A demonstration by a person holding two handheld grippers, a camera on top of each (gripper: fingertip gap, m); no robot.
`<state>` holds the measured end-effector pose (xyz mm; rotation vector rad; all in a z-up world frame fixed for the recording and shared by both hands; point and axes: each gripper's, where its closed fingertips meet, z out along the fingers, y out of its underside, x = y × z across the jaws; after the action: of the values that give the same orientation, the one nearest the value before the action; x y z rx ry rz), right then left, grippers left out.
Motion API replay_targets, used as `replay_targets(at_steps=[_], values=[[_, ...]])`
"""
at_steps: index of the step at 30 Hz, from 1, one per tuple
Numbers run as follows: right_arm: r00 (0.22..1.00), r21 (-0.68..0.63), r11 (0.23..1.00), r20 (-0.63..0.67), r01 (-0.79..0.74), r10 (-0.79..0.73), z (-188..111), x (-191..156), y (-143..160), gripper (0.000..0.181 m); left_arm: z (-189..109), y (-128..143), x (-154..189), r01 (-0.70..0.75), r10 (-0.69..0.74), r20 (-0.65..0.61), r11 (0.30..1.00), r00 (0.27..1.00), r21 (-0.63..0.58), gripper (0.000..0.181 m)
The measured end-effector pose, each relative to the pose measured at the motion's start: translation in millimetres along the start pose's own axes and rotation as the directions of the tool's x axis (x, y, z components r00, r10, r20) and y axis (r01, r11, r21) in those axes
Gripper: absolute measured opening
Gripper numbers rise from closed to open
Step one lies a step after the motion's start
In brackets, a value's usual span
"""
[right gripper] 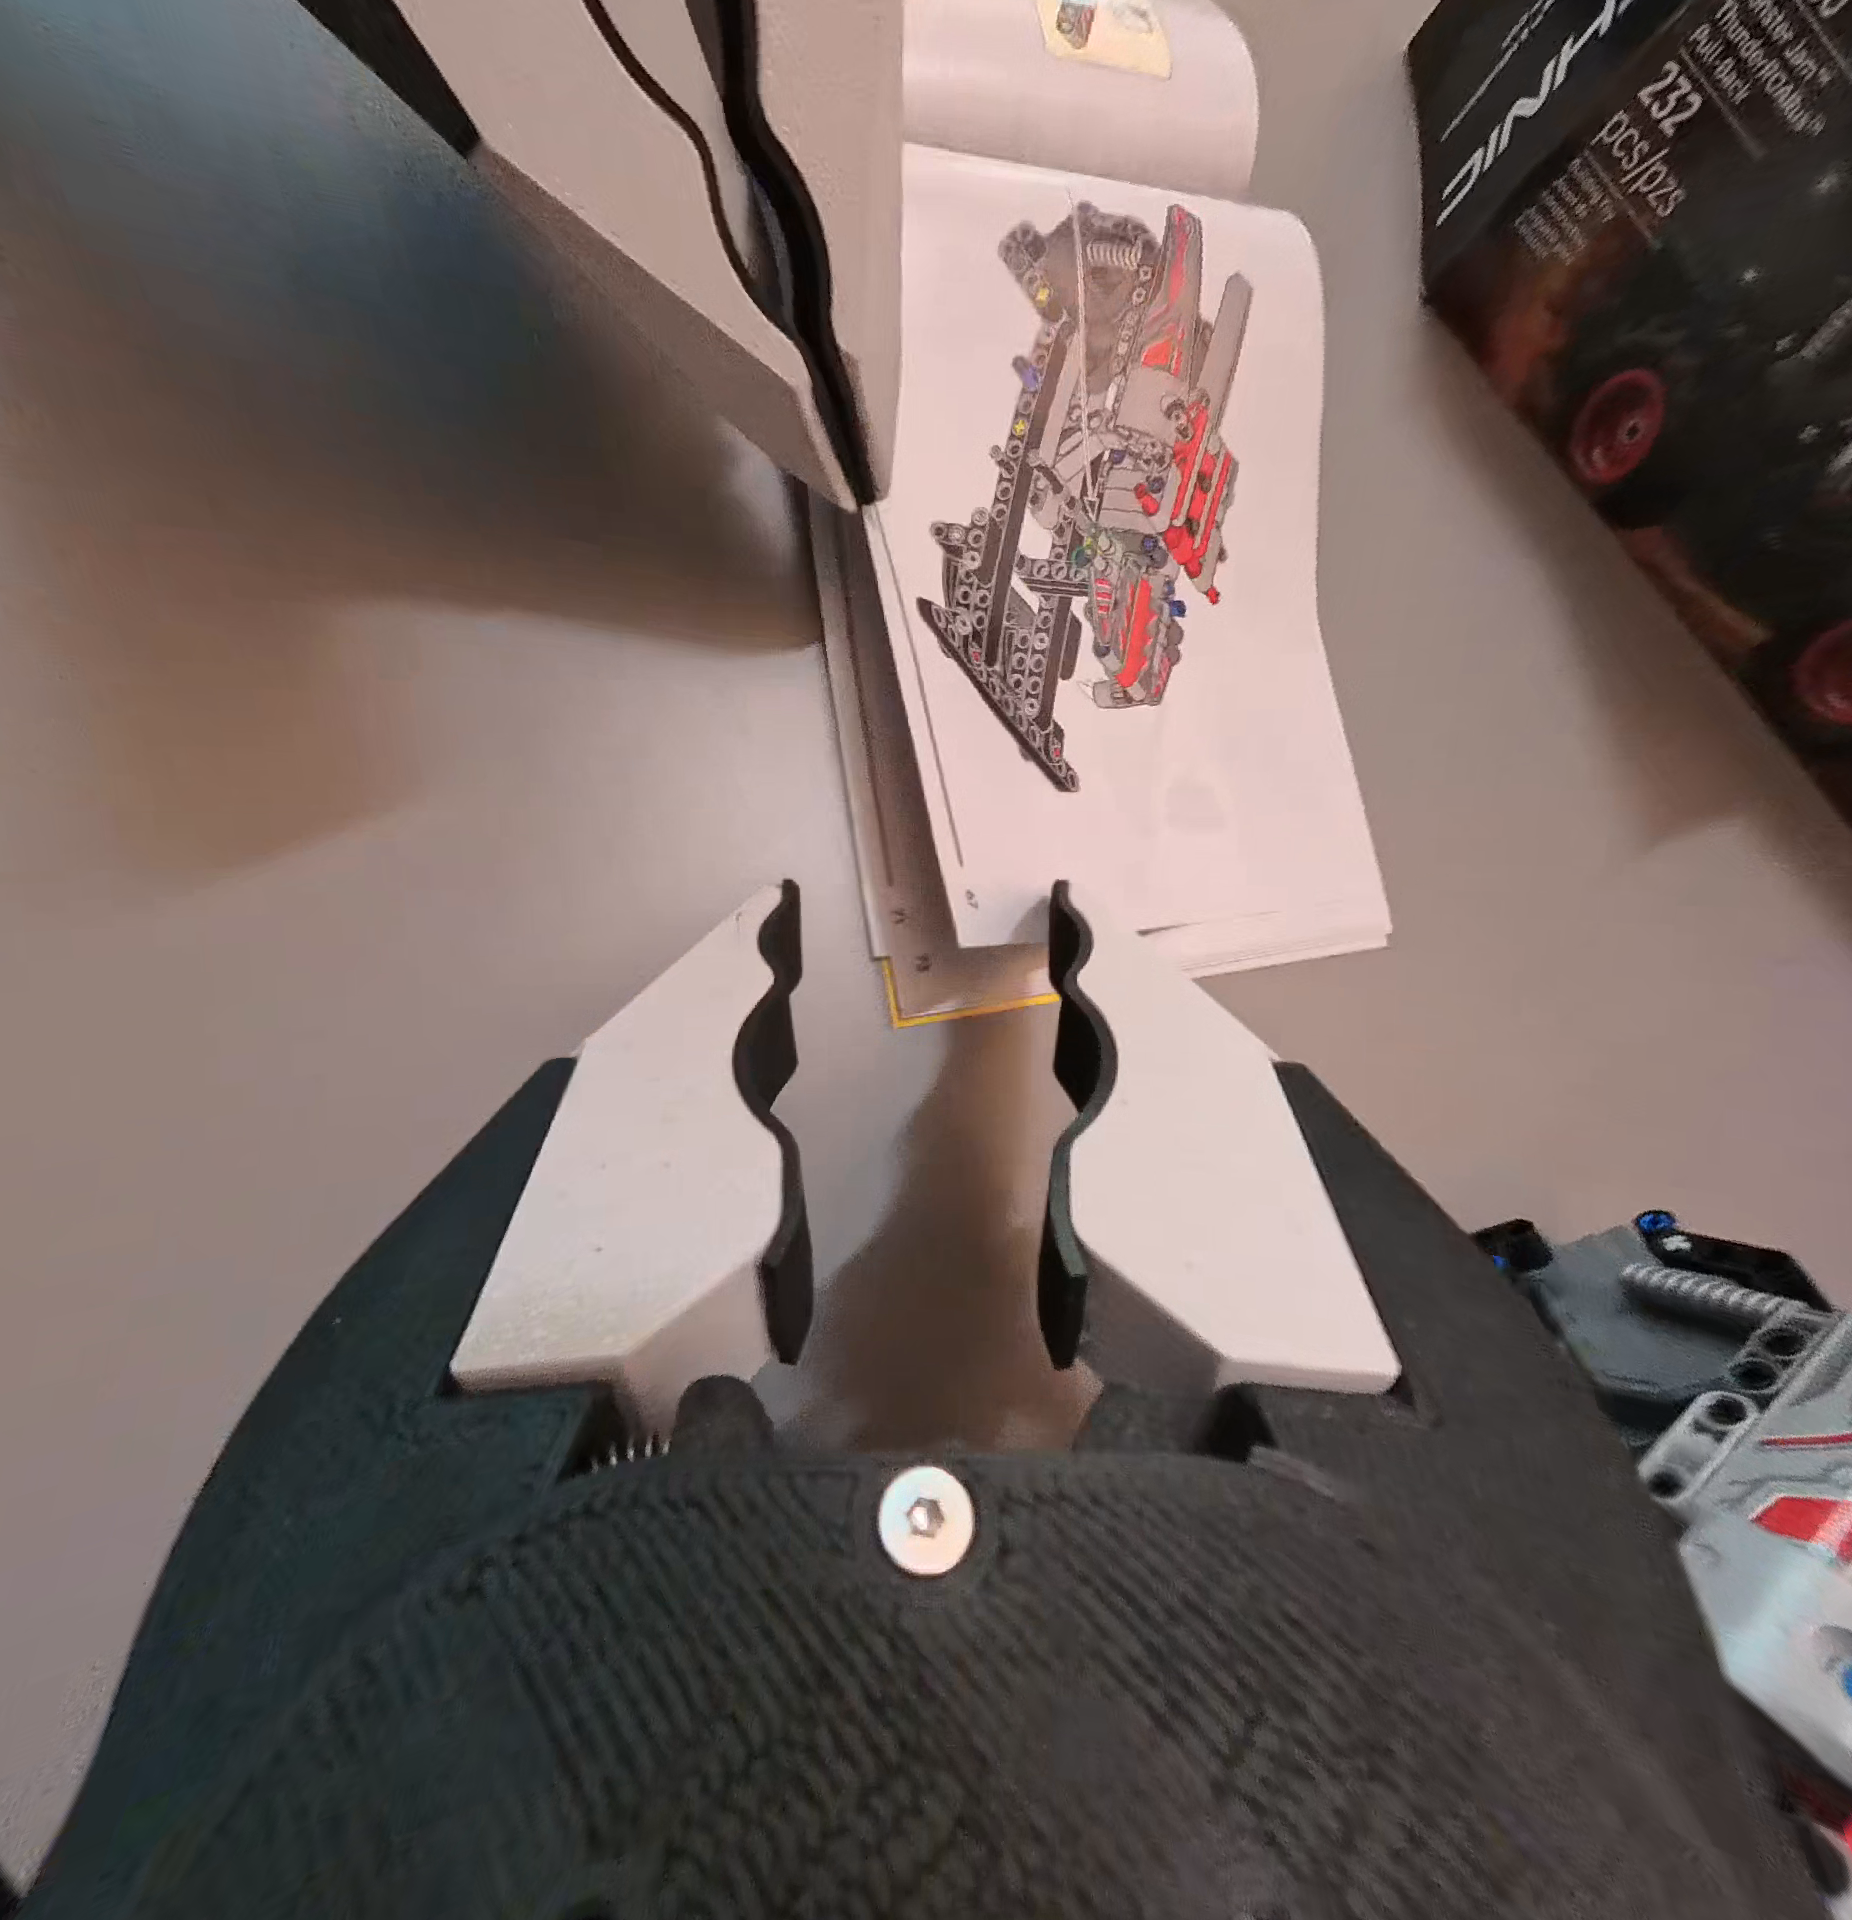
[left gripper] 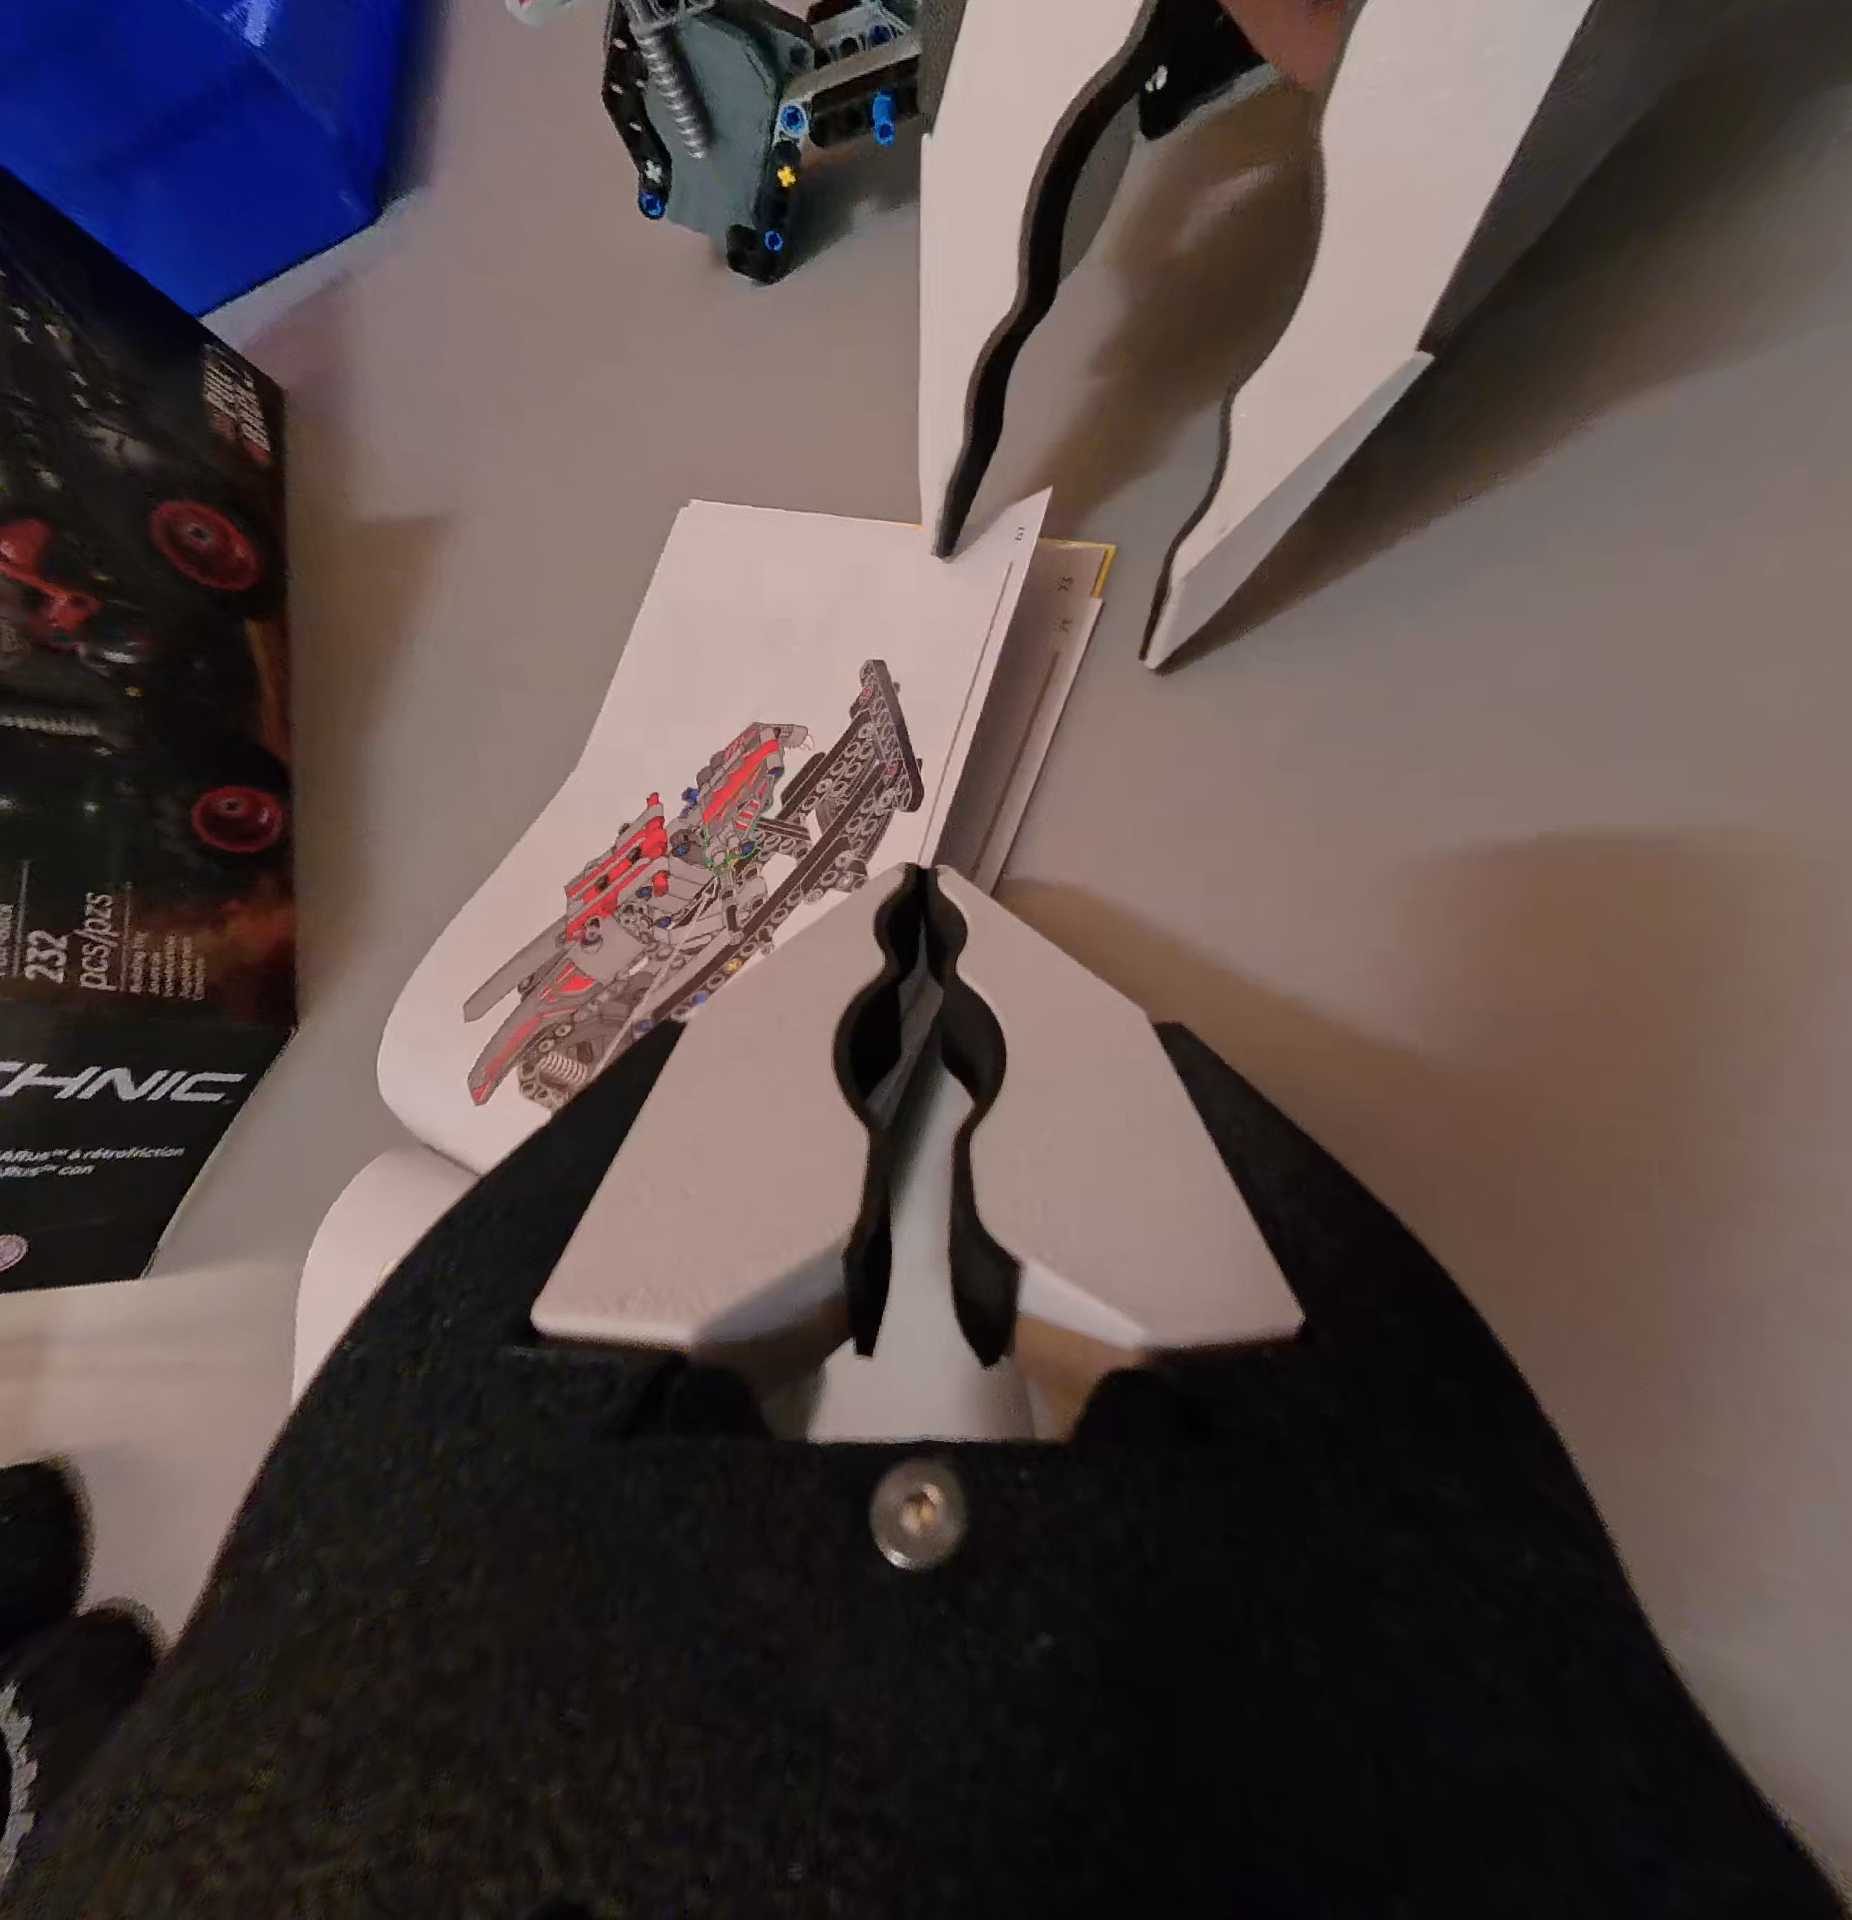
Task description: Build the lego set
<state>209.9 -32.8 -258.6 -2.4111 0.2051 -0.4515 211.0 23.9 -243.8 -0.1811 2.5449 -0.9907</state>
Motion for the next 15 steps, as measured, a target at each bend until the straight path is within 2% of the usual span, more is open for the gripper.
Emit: replay_targets(at_steps=[3,5,8,11,14,15], values=[[0.997,-0.005,0.999,-0.064,0.045,-0.045,1.7,11.1,-5.0,0.041,-2.9,-0.1,2.6,-0.021,0.021,0.012,1.0,1.0,0.016,0.0],[0.99,-0.006,0.994,-0.081,0.113,-0.114,3.0,10.6,-7.5,0.028,-2.8,2.5,4.1,-0.045,0.044,0.036,0.999,0.998,0.008,0.0],[0.956,-0.042,0.973,-0.179,0.228,-0.231,2.0,18.6,-7.7,0.007,-2.4,7.2,5.3,-0.062,0.062,0.079,0.998,0.995,0.0,0.0],[0.914,-0.053,0.946,-0.244,0.32,-0.323,0.3,20.7,-10.2,0.003,-1.7,6.5,7.8,-0.058,0.055,0.114,0.998,0.992,0.024,0.0],[0.86,-0.08,0.912,-0.31,0.402,-0.406,0.3,23.2,-9.5,0.0,-0.2,-9.4,11.1,-0.065,0.051,0.162,0.994,0.985,0.085,0.019],[0.845,-0.099,0.905,-0.327,0.415,-0.423,1.0,24.4,-7.3,0.0,1.1,-14.5,11.9,-0.076,0.058,0.183,0.993,0.981,0.092,0.02]])
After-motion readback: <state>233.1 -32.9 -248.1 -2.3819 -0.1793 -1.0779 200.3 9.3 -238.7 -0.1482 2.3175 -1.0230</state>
